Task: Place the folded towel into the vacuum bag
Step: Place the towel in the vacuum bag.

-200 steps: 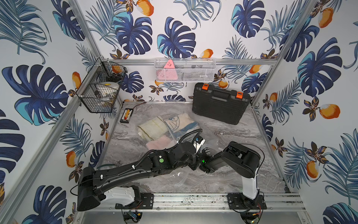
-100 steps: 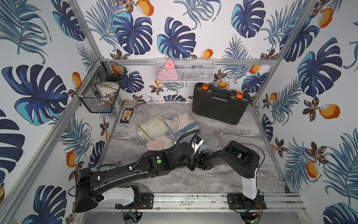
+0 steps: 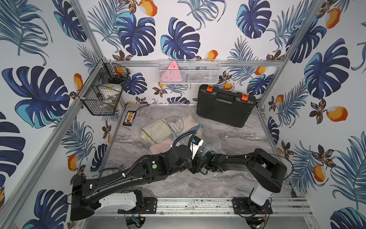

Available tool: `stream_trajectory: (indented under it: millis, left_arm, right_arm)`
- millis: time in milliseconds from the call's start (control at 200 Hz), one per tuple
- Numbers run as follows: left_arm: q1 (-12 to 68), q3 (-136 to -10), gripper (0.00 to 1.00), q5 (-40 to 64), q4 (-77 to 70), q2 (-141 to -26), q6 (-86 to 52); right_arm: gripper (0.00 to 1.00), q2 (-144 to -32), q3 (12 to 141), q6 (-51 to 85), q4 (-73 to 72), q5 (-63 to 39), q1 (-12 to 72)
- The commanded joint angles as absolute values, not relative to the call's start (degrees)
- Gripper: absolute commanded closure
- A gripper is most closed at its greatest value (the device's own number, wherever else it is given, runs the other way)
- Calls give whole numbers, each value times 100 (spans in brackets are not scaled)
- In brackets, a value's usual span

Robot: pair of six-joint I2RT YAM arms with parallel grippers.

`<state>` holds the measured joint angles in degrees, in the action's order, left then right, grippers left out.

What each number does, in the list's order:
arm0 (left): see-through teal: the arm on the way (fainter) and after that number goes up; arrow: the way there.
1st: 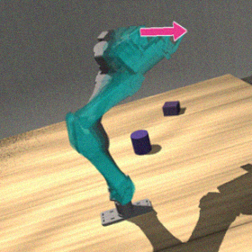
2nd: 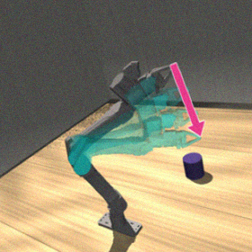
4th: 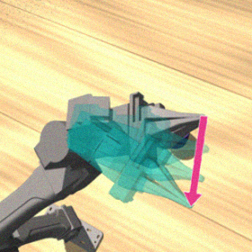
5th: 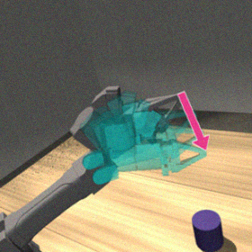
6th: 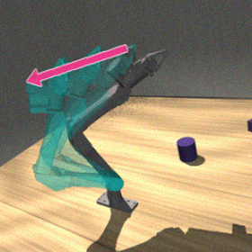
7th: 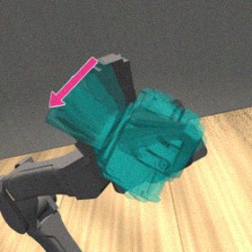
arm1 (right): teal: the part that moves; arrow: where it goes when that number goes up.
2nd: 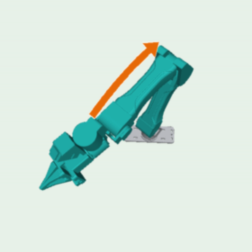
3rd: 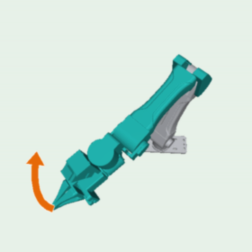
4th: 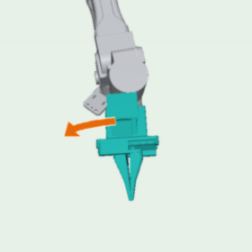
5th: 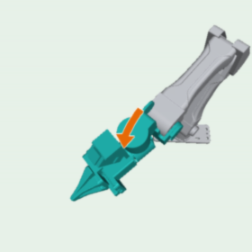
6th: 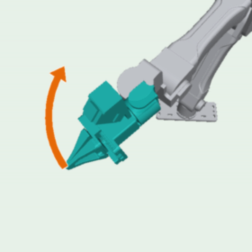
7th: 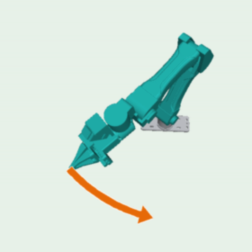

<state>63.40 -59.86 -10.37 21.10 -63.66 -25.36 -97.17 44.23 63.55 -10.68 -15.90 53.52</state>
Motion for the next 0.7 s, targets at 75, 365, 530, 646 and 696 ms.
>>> stream_trajectory:
  millis: [75,365,530,646,696]
  left_arm:
    - [6295,-5970,49,-1544,2361,-5978,-2757]
    - [6211,-5662,45,-1740,2320,-5669,-2882]
    - [6144,-5545,46,-1854,2267,-5749,-2906]
    - [6076,-5335,47,-1948,1964,-5718,-3023]
    - [6056,-5316,47,-1961,1909,-5784,-3024]
  right_arm:
    - [27,-8774,3973,6184,41,-1431,5335]
    - [26,-7208,3822,5649,2379,-1039,5328]
    - [26,-6307,3996,5426,3733,-502,5291]
    - [26,-5865,4276,5324,4512,-197,5143]
    - [25,-5708,4524,5207,4880,-36,5022]
